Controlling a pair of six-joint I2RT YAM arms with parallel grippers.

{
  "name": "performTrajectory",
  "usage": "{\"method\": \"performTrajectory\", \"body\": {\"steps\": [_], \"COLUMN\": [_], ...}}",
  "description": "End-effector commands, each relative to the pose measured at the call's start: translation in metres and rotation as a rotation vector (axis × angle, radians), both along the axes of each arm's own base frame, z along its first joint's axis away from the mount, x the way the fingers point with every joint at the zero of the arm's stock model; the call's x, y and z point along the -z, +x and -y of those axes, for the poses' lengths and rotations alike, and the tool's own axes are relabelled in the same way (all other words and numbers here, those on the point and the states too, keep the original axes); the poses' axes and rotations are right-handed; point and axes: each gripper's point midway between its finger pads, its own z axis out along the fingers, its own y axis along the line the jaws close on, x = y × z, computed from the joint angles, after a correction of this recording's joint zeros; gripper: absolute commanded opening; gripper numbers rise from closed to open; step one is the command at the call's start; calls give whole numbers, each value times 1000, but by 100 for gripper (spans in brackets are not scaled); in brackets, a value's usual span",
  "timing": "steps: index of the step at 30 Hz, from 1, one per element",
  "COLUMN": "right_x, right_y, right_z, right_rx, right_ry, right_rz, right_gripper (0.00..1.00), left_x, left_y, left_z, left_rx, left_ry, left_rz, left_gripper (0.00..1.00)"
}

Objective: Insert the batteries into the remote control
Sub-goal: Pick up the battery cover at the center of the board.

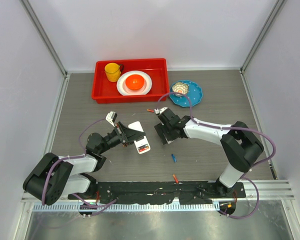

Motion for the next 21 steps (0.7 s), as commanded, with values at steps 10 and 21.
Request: {"method": "performTrajectory", "body": {"steps": [10, 21], "right_x": [14, 24], "right_y": [-2, -17], "right_z": [-1, -2], "right_rx": [-77, -33], "right_ry": [-59, 0], "right_rz": [-46, -132], "right_gripper": [72, 66], "left_x": [-49, -50], "left_y": [-13, -14], "left_z": [-9, -9], "left_rx": [-7, -5], "left_ry": [-122, -124], "left_rz": [232, 232], "left_gripper": [0, 0]}}
